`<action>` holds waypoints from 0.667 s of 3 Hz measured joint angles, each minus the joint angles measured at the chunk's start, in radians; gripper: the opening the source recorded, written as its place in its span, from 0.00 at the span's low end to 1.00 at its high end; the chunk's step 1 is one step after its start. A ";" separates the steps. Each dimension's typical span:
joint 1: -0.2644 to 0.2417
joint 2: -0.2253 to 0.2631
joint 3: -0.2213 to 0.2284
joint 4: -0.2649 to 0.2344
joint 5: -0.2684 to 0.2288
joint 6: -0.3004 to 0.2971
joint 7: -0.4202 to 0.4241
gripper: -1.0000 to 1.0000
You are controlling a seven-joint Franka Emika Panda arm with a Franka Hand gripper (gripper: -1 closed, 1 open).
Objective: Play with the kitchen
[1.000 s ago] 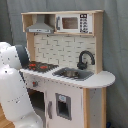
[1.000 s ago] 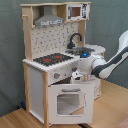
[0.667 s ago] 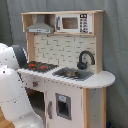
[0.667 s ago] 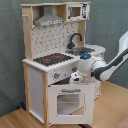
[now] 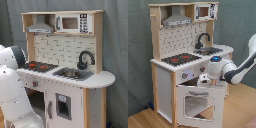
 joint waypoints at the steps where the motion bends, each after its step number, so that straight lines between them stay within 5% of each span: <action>1: 0.001 0.000 0.053 0.000 0.000 0.020 0.085 0.00; 2: 0.002 0.028 0.055 0.030 -0.011 0.022 0.174 0.00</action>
